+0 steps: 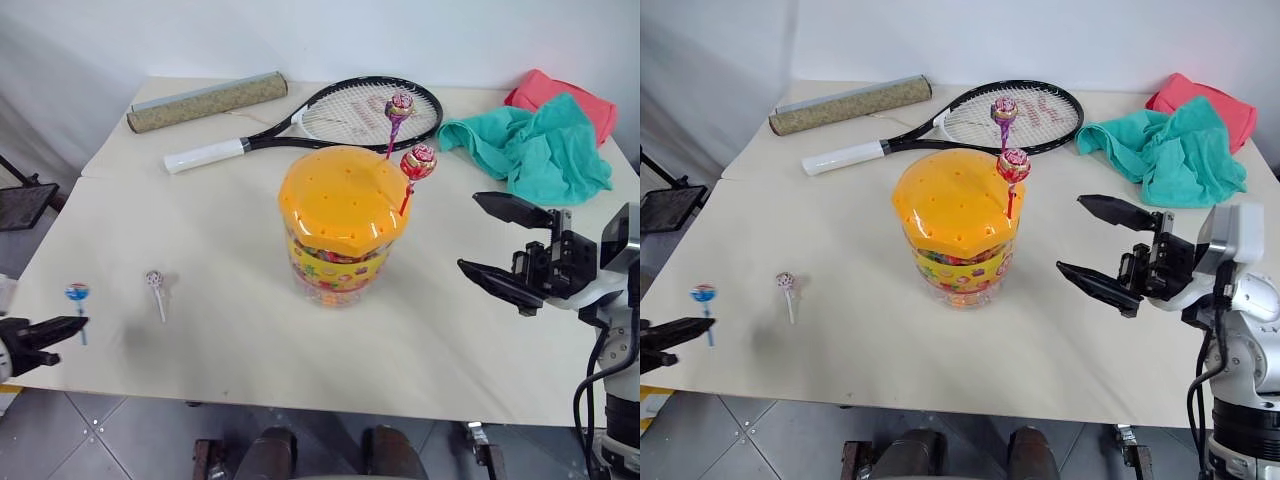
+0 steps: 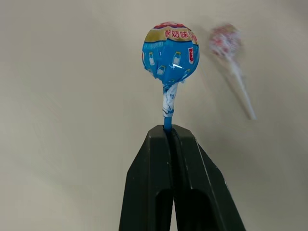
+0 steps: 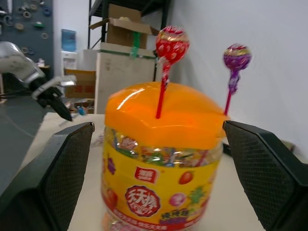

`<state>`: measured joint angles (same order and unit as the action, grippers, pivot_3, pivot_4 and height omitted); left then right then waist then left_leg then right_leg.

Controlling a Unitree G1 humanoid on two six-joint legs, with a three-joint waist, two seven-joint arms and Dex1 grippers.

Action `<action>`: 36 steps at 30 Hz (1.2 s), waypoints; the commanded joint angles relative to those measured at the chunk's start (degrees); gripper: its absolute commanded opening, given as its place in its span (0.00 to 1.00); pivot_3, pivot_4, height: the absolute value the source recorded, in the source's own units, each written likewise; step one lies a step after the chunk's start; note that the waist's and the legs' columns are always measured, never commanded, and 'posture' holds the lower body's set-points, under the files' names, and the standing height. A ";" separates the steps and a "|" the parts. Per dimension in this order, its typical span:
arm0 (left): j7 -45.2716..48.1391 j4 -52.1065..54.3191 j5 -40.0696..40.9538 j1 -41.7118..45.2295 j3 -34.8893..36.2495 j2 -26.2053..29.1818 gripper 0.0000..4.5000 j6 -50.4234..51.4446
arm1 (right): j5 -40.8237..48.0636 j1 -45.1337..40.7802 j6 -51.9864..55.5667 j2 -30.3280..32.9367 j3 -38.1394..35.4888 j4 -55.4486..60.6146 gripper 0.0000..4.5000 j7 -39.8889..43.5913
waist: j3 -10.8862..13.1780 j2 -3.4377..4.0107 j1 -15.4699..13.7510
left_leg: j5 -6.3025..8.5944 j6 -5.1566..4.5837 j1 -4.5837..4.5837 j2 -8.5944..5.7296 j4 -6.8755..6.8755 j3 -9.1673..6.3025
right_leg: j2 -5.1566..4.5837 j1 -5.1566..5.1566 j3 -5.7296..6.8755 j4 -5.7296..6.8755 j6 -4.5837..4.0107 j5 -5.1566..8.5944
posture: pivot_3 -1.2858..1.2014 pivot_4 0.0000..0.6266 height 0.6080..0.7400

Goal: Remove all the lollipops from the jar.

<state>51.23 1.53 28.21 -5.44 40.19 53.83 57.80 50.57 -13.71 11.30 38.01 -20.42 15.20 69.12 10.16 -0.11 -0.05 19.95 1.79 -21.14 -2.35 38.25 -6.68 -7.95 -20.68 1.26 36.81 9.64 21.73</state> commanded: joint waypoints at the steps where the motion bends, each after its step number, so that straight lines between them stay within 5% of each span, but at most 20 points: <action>1: 0.04 -1.01 0.78 3.09 -1.96 0.39 0.01 -3.10 | 0.33 0.34 0.04 0.37 -0.79 1.53 1.00 -0.12 | -0.02 -0.05 0.20 | 0.00 0.00 0.00 0.04 -0.01 -0.01 | 0.05 0.00 0.01 0.01 0.00 0.00 | 0.52 0.24 1.00; 3: -0.07 -2.63 -0.28 3.90 -3.70 1.20 0.01 -4.25 | 0.05 0.77 0.27 0.46 -0.80 1.74 1.00 -0.61 | -0.02 -0.04 0.42 | 0.00 0.01 0.00 0.06 -0.03 0.00 | 0.11 -0.02 0.01 0.02 0.00 0.00 | 0.52 0.24 1.00; 12: 11.69 -10.07 3.85 7.59 3.12 4.89 0.62 -18.81 | -1.37 4.86 3.50 6.30 -5.11 1.75 1.00 -2.44 | -0.02 -0.04 1.62 | 0.00 0.02 0.01 0.05 -0.11 0.10 | 0.16 -0.10 0.01 0.06 0.00 0.00 | 0.52 0.24 1.00; 19: 25.26 -10.25 8.03 16.90 0.01 11.80 0.62 -28.30 | 2.42 6.16 10.89 11.87 -8.58 7.52 1.00 -6.75 | 0.00 -0.01 1.55 | 0.00 0.01 0.03 0.07 -0.11 0.14 | 0.13 -0.03 0.02 -0.01 0.00 0.00 | 0.52 0.24 1.00; 23: 23.36 -2.59 12.30 30.58 -9.11 7.98 0.62 -28.43 | 4.00 0.99 13.22 11.00 -5.19 11.65 1.00 -12.23 | 0.01 -0.03 0.87 | 0.00 0.01 -0.08 0.06 0.13 -0.01 | 0.13 0.02 0.09 0.06 0.03 -0.02 | 0.52 0.24 1.00; 30: 22.88 5.45 13.11 37.12 -20.95 -0.49 0.99 -29.87 | 5.02 -6.91 19.36 10.01 1.64 11.78 1.00 -18.41 | -0.01 0.00 1.89 | 0.00 0.01 -0.06 -0.08 -0.01 0.21 | 0.31 -0.03 0.10 0.12 0.03 -0.04 | 0.52 0.24 1.00; 36: 21.15 7.72 16.27 37.89 -21.68 -4.89 0.99 -28.96 | 3.04 -12.39 19.70 5.37 7.62 11.70 1.00 -21.08 | 0.00 -0.01 2.46 | 0.00 0.01 -0.03 -0.01 -0.03 0.63 | 0.37 -0.09 0.07 0.11 0.02 -0.04 | 0.52 0.24 1.00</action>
<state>73.12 7.34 42.64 32.35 17.30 49.14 28.96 53.93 -24.93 31.41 43.59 -13.08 25.67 48.76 10.16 -0.11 2.41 19.94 1.80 -21.17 -2.35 38.24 -6.05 -7.58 -20.76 1.32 36.93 9.66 21.69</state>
